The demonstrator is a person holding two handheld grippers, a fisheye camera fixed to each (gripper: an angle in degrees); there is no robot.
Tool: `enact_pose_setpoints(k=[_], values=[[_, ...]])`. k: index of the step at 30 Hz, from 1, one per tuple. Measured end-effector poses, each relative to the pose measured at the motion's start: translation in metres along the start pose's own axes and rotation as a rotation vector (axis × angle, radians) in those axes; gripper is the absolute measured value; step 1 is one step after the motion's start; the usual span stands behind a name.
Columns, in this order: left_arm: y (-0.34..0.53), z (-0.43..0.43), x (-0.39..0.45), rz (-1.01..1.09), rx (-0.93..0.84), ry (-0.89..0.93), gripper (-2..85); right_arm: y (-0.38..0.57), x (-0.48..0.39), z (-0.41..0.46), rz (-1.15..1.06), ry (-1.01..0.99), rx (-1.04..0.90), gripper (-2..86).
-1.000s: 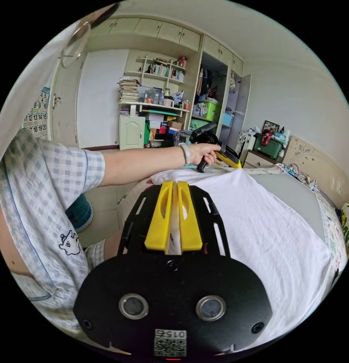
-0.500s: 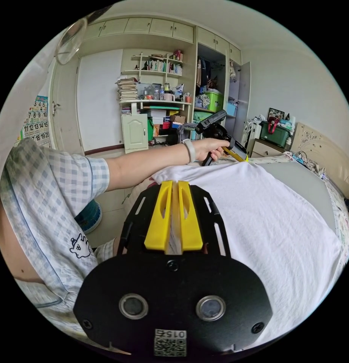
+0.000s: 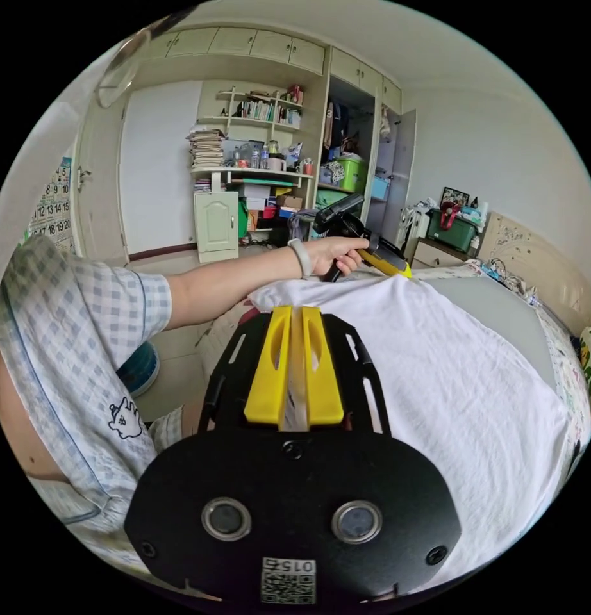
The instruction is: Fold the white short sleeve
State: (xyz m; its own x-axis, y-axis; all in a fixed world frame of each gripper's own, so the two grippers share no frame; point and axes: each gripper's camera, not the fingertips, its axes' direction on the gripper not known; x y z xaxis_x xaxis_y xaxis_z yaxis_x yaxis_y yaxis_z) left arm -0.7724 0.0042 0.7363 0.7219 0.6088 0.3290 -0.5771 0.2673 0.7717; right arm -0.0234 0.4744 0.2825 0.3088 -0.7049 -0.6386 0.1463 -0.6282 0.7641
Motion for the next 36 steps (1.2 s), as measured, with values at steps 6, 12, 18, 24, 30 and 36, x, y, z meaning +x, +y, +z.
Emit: enact_pose_setpoints(k=[6,12,18,24,30,36], values=[[-0.028,-0.030,0.015,0.006,0.051,-0.072,-0.5,-0.028,0.014,-0.013,0.011,-0.053,0.030,3.1],[-0.071,-0.042,0.027,-0.002,-0.006,-0.105,-0.7,-0.066,0.025,-0.013,0.001,-0.063,-0.003,3.6],[-0.106,-0.085,0.040,0.044,0.075,-0.010,0.1,-0.133,0.049,-0.043,0.014,-0.121,0.011,5.1],[-0.132,-0.168,0.095,0.228,0.334,0.019,4.7,-0.183,0.093,-0.178,0.150,0.058,0.178,5.9],[-0.181,-0.209,0.209,0.398,0.314,0.117,6.2,-0.131,0.150,-0.288,0.543,0.742,0.166,8.1],[-0.254,-0.122,0.410,0.675,0.040,0.070,7.2,-0.096,0.213,-0.310,0.736,0.690,0.124,10.8]])
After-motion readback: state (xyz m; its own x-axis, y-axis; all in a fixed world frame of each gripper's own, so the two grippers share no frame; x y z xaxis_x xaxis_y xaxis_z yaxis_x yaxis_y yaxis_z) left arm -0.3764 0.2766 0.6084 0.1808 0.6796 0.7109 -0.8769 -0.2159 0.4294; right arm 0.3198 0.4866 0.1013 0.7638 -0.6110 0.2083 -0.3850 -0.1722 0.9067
